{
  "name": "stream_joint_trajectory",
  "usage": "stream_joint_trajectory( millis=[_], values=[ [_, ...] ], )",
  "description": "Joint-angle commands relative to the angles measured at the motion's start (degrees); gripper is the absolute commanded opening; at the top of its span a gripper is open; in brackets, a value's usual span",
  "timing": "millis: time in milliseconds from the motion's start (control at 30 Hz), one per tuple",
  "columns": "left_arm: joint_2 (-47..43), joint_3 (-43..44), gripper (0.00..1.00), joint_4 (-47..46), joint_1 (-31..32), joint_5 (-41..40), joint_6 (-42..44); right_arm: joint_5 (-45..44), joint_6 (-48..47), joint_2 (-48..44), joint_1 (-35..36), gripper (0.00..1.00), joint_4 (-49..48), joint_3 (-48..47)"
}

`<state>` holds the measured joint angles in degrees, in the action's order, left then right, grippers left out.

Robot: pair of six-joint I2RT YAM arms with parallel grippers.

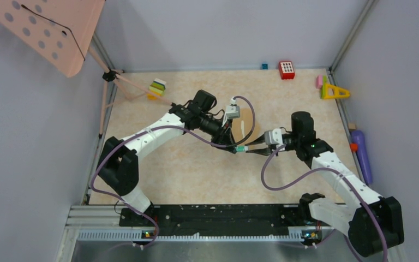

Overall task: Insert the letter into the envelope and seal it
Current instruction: Unscrew the solid glue.

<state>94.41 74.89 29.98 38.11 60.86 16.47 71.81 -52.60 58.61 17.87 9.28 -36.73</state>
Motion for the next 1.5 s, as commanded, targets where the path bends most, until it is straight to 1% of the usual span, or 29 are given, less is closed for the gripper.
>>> stream_joint_trajectory(
  millis=[0,100,200,433,567,767,833,933,1033,1100,1200,1300,1367,1433,1467],
  values=[
    [0.2,0.3,0.00,-1.5,0.2,-0.1,0.8,1.0,0.6,-0.6,0.8,0.22,-1.1,-0.2],
    [-0.5,0.5,0.00,-1.8,0.2,-2.3,1.1,1.1,3.2,-0.3,0.7,0.14,-0.9,-0.5],
    [-1.9,0.5,0.00,-2.6,0.2,-5.9,1.1,1.0,10.4,0.6,0.8,0.12,-2.5,-0.7],
    [-5.7,-0.6,0.00,-4.9,0.2,-15.0,2.1,2.4,35.2,4.6,0.6,0.12,-8.7,-3.4],
    [-7.1,-0.7,0.00,-5.5,0.2,-17.8,2.7,2.8,48.8,7.7,0.4,0.13,-12.2,-5.1],
    [-7.9,-0.7,0.00,-5.8,0.3,-19.9,3.2,4.8,73.2,14.6,-2.1,0.18,-19.9,-8.1],
    [-8.0,-0.9,0.00,-5.8,0.4,-20.4,3.4,6.3,76.0,18.4,-2.8,0.18,-15.9,-10.8],
    [-8.2,-0.9,0.00,-5.8,0.5,-21.0,3.8,7.0,73.8,21.6,-3.3,0.21,-8.0,-14.4],
    [-8.3,-1.1,0.00,-5.8,0.5,-20.7,4.0,6.9,71.1,22.0,-4.0,0.29,-4.7,-15.5],
    [-8.4,-1.3,0.00,-5.6,0.5,-20.1,4.1,7.0,65.5,21.6,-4.6,0.34,-0.9,-16.5],
    [-8.1,-1.5,0.00,-5.2,0.5,-18.5,4.2,5.2,46.1,19.9,-5.5,0.44,11.8,-19.5],
    [-7.6,-1.4,0.00,-4.6,0.5,-16.0,4.0,2.2,28.1,16.7,-5.9,0.49,20.5,-20.5],
    [-6.9,-1.3,0.00,-4.1,0.5,-13.6,3.7,1.4,18.1,13.1,-6.2,0.51,20.9,-18.4],
    [-5.9,-1.2,0.00,-3.4,0.5,-10.9,3.5,0.6,14.2,7.6,-6.1,0.52,12.8,-13.2],
    [-5.4,-1.2,0.00,-3.3,0.5,-9.5,3.3,0.2,14.2,4.7,-6.2,0.52,6.4,-9.4]
  ],
)
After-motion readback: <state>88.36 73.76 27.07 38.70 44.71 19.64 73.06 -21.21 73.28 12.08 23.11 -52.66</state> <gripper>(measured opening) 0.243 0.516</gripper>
